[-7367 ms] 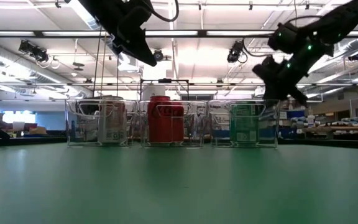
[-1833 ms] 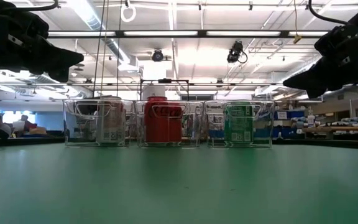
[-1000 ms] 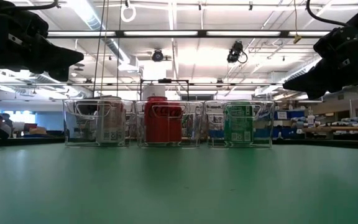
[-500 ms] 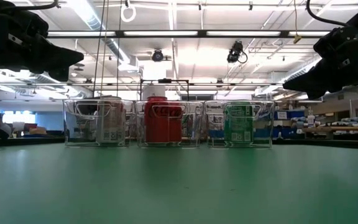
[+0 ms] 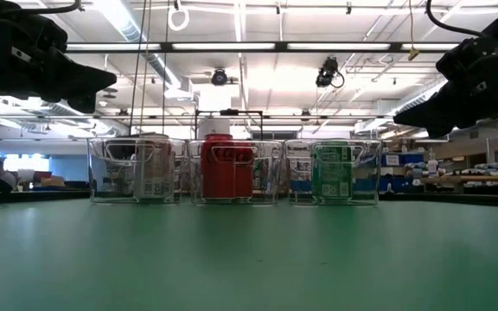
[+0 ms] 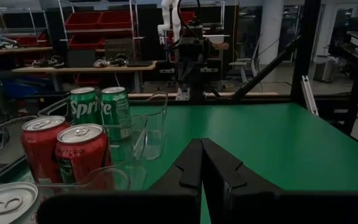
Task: Sort soda cans
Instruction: Return to Home Position
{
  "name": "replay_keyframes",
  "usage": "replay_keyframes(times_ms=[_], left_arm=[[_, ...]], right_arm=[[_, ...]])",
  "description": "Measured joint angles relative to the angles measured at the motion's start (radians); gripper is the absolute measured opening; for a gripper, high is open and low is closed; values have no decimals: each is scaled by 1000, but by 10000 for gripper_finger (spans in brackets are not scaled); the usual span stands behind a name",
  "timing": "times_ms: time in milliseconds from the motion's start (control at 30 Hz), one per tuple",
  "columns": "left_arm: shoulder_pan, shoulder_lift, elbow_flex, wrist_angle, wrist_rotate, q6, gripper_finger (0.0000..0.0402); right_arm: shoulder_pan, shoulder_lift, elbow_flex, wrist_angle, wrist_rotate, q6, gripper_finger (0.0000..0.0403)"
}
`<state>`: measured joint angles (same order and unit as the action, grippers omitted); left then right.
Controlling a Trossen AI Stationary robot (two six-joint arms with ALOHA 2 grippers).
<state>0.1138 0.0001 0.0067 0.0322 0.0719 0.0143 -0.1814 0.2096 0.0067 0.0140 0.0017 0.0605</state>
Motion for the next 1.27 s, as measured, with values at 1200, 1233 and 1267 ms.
replay_keyframes(times_ms=[1200, 1233, 1267], left_arm=[[0, 0, 0, 0, 0, 0, 10], [0, 0, 0, 0, 0, 0, 10], [0, 0, 0, 0, 0, 0, 10]], right_arm=[[0, 0, 0, 0, 0, 0, 3], [0, 0, 0, 0, 0, 0, 2], [0, 0, 0, 0, 0, 0, 2]])
